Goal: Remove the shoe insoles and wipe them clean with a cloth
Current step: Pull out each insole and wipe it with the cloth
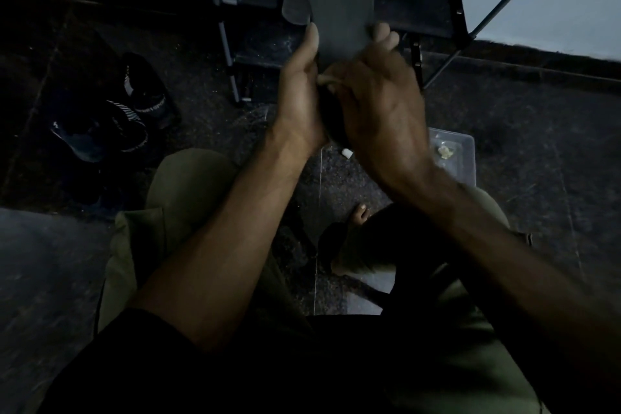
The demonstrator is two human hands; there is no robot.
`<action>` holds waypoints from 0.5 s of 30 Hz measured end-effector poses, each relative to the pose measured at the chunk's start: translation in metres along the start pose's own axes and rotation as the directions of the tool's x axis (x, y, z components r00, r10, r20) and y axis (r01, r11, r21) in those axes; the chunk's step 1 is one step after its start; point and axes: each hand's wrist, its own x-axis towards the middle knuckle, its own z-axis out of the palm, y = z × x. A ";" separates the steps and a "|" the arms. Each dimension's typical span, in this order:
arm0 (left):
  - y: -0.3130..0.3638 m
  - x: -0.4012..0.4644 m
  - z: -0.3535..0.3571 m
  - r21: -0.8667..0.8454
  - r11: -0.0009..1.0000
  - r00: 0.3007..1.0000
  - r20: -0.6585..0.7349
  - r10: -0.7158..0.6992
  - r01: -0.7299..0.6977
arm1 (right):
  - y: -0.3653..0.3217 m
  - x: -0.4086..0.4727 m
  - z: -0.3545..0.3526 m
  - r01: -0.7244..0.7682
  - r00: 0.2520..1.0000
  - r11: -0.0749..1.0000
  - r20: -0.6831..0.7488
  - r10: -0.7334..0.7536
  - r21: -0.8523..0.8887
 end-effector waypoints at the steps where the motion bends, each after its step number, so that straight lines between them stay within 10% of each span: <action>1: 0.004 -0.001 0.001 -0.021 1.000 1.000 -0.019 0.022 -0.023 | -0.005 -0.011 -0.001 0.014 0.999 1.000 0.033 -0.014 0.014; 15: 0.014 -0.002 -0.001 -0.132 0.988 0.996 -0.025 0.082 -0.085 | -0.016 -0.018 -0.002 0.043 0.998 0.999 0.044 -0.044 0.030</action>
